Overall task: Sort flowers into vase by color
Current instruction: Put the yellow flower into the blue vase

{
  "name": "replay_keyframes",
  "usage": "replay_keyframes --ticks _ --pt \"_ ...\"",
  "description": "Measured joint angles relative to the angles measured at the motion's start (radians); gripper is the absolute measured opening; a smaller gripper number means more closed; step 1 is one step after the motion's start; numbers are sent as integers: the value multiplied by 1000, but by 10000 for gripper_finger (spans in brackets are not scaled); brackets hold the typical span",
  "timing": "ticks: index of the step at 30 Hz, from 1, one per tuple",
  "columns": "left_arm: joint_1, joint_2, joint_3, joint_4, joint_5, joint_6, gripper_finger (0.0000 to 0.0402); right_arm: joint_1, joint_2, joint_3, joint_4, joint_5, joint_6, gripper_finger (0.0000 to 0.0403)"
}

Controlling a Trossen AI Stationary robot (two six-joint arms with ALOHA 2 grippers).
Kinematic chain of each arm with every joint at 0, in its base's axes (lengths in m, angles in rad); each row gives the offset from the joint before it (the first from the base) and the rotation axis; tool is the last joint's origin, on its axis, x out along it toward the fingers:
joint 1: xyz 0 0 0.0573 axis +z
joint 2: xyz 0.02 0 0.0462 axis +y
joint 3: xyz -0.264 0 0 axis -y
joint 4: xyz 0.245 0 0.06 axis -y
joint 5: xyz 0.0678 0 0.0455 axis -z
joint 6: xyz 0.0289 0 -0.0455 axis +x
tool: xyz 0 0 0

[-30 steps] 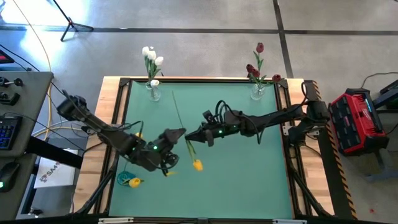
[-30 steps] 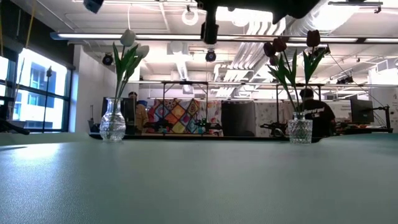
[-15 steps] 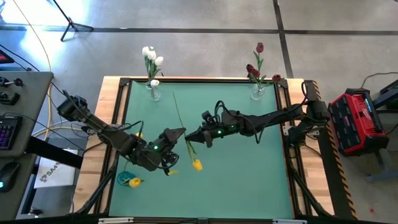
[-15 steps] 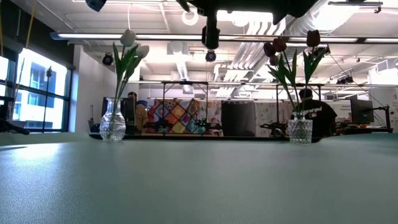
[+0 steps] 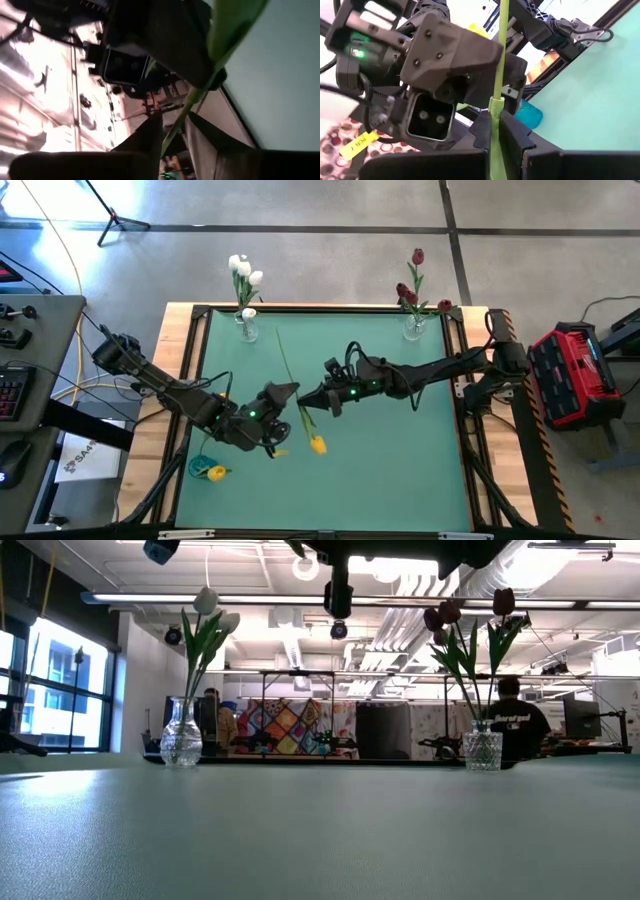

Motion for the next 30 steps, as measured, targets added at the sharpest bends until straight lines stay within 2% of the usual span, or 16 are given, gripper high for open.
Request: replay_keyframes --ticks 6,12,17,23,27,30 --pt "-1 0 -1 -13 -58 -143 12 0 -1 0 0 20 -101 9" --pt "10 0 -1 -18 -57 -266 3 0 -3 1 -7 16 -192 36" --pt "14 -27 -1 -61 -56 -340 1 4 -18 1 -38 -4 -368 109" --pt "15 -66 -1 -106 -117 -366 0 7 -104 -1 -62 -197 -456 228" --pt "15 -118 -1 -113 -85 -538 0 26 -217 -1 -74 -254 -521 278" --pt "11 -186 -1 -109 31 -749 0 58 -315 -1 -104 -239 -625 293"
